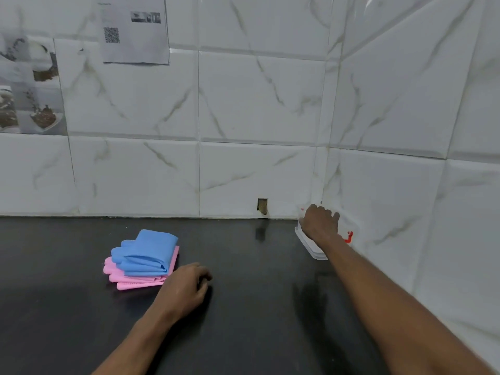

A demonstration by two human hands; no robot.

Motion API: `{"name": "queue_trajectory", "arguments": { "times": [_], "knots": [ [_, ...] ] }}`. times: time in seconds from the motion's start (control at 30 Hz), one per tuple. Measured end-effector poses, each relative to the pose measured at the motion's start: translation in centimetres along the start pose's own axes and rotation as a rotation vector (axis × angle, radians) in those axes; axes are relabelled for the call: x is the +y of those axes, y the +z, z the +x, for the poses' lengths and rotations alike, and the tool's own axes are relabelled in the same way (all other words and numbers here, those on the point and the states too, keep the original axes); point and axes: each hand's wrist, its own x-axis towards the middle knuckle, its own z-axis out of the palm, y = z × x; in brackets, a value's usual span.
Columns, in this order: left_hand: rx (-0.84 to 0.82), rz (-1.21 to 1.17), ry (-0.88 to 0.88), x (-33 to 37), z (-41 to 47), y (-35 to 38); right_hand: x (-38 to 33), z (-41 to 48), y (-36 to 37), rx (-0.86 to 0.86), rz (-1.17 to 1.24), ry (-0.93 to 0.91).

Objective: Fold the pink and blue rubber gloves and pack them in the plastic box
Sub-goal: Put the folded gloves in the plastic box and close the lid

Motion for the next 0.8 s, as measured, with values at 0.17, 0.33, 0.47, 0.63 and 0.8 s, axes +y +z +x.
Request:
{"name": "queue_trajectory", "arguments": {
  "times": [0.17,0.33,0.47,0.63,0.8],
  "knots": [
    [-0.003,0.007,0.010,-0.1,0.1,0.1,0.1,0.7,1.6,-0.134,-0.129,0.035],
    [-0.023,0.000,0.023,-0.1,0.2,0.1,1.5,0.1,2.7,0.025,-0.143,-0.004],
    [0.047,-0.112,-0.008,0.1,-0.1,-0.1,1.9,-1.3,0.9,0.076,-0.112,-0.109],
    [0.165,-0.416,-0.045,0.5,-0.5,-0.7,0.9,-6.0,-3.3,-0.043,0.388,-0.405],
    [0.147,-0.601,0.059,1.7,-1.9,-1.7,0.7,-12.1,-4.0,-0.103,0.463,-0.617]
  ]
}}
